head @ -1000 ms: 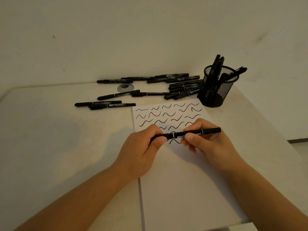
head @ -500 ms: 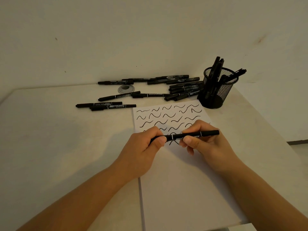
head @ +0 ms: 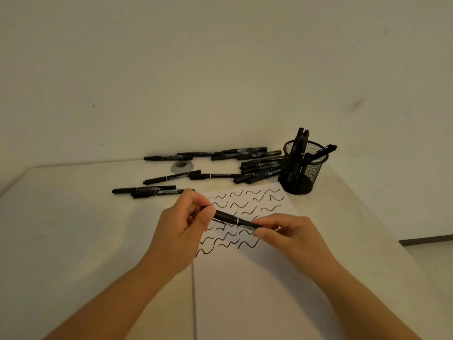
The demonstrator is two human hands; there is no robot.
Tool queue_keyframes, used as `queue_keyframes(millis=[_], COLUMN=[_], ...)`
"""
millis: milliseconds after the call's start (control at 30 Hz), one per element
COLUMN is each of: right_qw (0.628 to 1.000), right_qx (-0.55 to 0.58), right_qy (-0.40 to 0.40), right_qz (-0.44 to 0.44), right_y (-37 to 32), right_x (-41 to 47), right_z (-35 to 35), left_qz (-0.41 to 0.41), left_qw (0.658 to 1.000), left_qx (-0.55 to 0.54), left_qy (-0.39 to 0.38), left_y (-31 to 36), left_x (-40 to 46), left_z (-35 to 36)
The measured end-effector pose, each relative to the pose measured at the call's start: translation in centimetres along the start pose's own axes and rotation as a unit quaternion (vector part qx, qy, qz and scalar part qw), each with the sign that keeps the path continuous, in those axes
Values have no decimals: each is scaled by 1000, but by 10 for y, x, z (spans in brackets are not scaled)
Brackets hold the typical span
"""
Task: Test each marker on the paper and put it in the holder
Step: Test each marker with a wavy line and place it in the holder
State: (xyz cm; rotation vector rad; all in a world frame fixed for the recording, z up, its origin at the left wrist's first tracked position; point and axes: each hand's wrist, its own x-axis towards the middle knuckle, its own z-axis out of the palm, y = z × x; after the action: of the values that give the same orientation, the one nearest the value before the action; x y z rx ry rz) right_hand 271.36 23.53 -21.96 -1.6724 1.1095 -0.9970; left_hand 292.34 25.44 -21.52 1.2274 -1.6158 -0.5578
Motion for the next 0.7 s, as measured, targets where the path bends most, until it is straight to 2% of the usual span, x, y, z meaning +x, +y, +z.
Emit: queue_keyframes(millis=[100,167,300,400,533,600,700], right_qw=[990,980,965,964,972,971,965], right_qx=[-130,-178,-204,-200,-171,-145,-99], right_qy=[-26,-31,-2,17,92,142,210], right_qz=[-47,-85,-166,-177,-134,-124,-123], right_y=[-15,-27,-45,-51,-56,-59,-62], right_x=[12,23,43,58,80,91,103], right_z=[-3,-4,-10,-21,-47,-66,-91], left_qz=[48,90,159,179,125,66,-11], left_qw=[998,992,976,971,985,980,941], left_qx=[45,84,144,149,114,180,314], left_qy=[-6,-15,-44,-44,-24,-43,-123], left_y=[15,27,48,55,41,22,-15], left_x=[18,31,58,80,120,144,176], left_z=[-1,2,12,19,27,29,31])
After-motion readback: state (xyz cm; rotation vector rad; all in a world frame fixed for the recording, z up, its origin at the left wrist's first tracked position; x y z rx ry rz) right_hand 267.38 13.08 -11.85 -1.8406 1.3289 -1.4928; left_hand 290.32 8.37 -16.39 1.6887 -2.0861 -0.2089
